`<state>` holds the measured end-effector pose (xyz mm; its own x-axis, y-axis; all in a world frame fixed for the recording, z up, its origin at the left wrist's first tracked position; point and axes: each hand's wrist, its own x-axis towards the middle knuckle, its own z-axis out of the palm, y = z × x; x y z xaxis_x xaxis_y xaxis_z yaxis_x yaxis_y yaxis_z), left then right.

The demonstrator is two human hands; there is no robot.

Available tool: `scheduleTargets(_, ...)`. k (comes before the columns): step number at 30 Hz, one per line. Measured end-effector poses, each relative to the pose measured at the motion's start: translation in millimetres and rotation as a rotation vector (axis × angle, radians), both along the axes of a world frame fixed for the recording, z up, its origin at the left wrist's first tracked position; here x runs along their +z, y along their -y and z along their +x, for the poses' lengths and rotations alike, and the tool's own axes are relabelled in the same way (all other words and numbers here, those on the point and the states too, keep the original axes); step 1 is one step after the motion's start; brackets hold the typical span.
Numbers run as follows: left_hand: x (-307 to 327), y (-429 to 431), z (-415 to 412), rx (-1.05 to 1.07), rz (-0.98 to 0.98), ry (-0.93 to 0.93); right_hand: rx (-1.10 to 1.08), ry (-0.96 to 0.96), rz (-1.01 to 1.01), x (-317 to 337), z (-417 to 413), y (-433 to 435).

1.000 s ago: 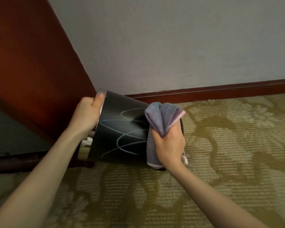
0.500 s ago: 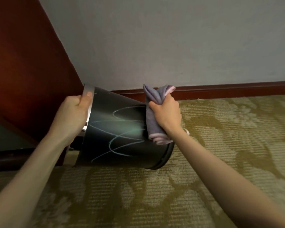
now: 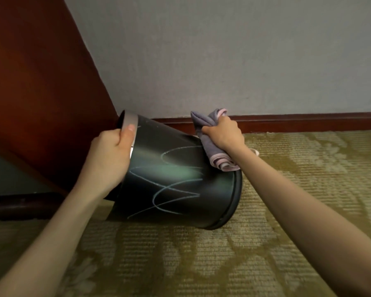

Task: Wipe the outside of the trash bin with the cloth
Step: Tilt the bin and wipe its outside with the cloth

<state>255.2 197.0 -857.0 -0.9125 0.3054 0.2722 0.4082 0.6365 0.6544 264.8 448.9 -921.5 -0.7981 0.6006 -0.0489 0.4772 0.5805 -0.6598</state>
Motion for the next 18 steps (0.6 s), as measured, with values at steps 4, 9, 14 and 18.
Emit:
scheduleTargets(4, 0.4, -2.4, -2.3, 0.006, -0.014, -0.008, -0.044, -0.067, 0.046, 0.9, 21.9, 9.4)
scheduleTargets(9, 0.6, -5.5, -7.1, 0.032, -0.044, 0.000, -0.159, -0.322, 0.076, -0.6, 62.6, 46.5)
scheduleTargets(14, 2.5, -13.3, -14.9, 0.080, -0.039, 0.035, -0.193, -0.552, -0.021, -10.5, 93.9, 92.5)
scheduleTargets(18, 5.6, -15.8, -18.8, 0.093, -0.057, 0.040, -0.134, -0.602, -0.036, -21.5, 104.2, 113.7)
